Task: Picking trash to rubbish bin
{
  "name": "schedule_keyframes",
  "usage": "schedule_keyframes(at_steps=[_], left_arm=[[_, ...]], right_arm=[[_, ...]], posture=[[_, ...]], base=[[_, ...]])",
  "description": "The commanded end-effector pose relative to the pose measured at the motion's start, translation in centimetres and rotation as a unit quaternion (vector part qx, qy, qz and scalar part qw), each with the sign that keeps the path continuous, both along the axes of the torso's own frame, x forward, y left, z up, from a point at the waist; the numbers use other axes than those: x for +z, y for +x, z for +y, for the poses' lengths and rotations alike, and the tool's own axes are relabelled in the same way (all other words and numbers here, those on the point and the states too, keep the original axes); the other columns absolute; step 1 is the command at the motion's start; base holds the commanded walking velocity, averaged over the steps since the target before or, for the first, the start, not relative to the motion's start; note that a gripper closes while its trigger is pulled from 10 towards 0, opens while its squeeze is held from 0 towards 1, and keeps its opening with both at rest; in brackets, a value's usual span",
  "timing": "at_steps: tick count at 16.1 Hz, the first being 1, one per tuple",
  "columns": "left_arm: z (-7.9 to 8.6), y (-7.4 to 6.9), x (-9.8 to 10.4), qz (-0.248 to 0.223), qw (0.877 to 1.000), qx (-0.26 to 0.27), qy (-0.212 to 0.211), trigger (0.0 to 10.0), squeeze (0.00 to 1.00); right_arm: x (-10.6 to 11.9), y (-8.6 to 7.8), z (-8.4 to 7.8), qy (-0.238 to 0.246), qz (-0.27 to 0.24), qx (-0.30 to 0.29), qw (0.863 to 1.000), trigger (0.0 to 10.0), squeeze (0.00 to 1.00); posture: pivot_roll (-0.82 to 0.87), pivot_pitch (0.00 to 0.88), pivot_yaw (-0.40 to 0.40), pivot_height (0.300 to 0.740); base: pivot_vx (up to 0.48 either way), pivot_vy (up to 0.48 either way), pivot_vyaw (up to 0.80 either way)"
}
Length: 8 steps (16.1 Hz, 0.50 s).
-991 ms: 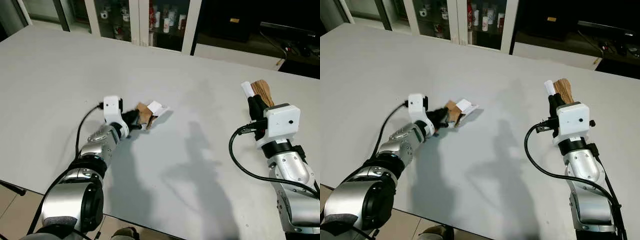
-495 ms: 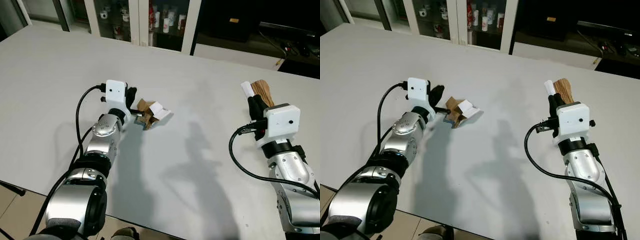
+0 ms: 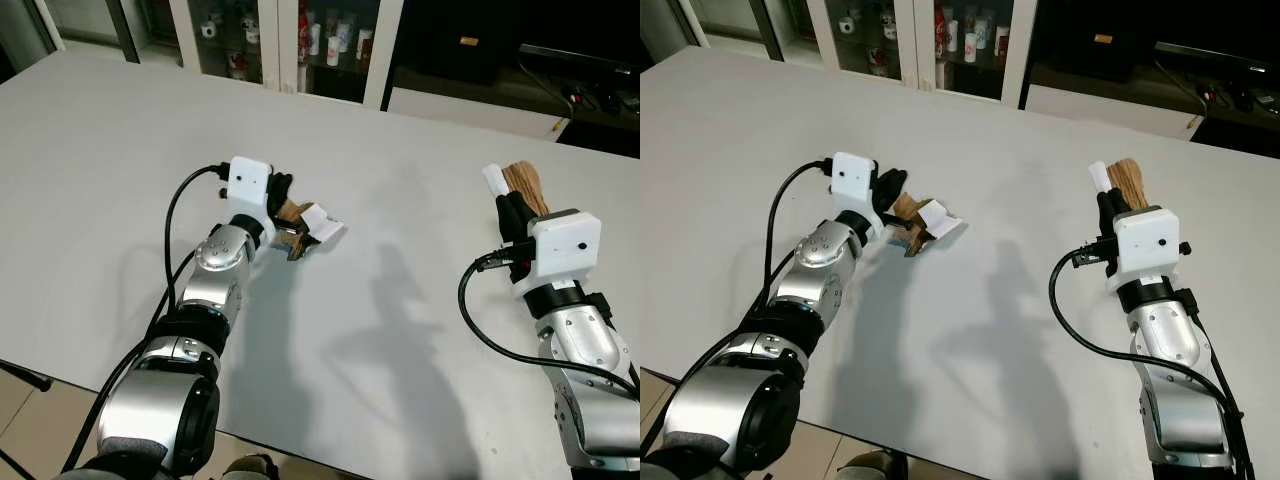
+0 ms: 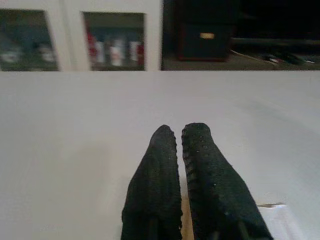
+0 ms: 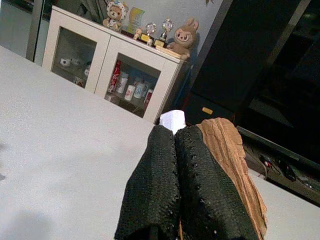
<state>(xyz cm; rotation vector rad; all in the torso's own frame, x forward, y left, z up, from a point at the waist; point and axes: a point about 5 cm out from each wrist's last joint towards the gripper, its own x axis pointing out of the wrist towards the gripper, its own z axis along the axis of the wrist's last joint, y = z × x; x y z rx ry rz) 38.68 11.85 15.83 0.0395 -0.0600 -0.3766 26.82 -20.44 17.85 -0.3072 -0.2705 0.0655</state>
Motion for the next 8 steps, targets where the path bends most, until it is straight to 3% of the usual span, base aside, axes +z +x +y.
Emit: schedule_keyframes(at_steps=[1, 4, 8], left_arm=[[-0.8, 0.1, 0.7, 0.002, 1.0, -0.03, -0.002, 10.0, 1.0], [-0.8, 0.3, 1.4, 0.013, 0.998, -0.056, -0.007, 10.0, 1.0], [0.4, 0.9, 2.5, 0.028, 0.997, -0.072, 0.009, 10.0, 1.0]], right_arm=[[0.4, -0.3, -0.5, -0.005, -0.005, -0.01, 1.0, 10.0, 0.0], [0.2, -0.5, -0.4, -0.005, 0.0, -0.006, 1.0, 10.0, 0.0], [0.0, -0.7, -0.2, -0.001, 0.004, -0.007, 1.0, 10.0, 0.0]], posture=[[0.17, 0.096, -0.039, 0.74], [0.17, 0.102, -0.039, 0.74], [0.17, 0.12, -0.025, 0.74]], base=[[0.0, 0.0, 0.0], [0.0, 0.0, 0.0], [0.0, 0.0, 0.0]])
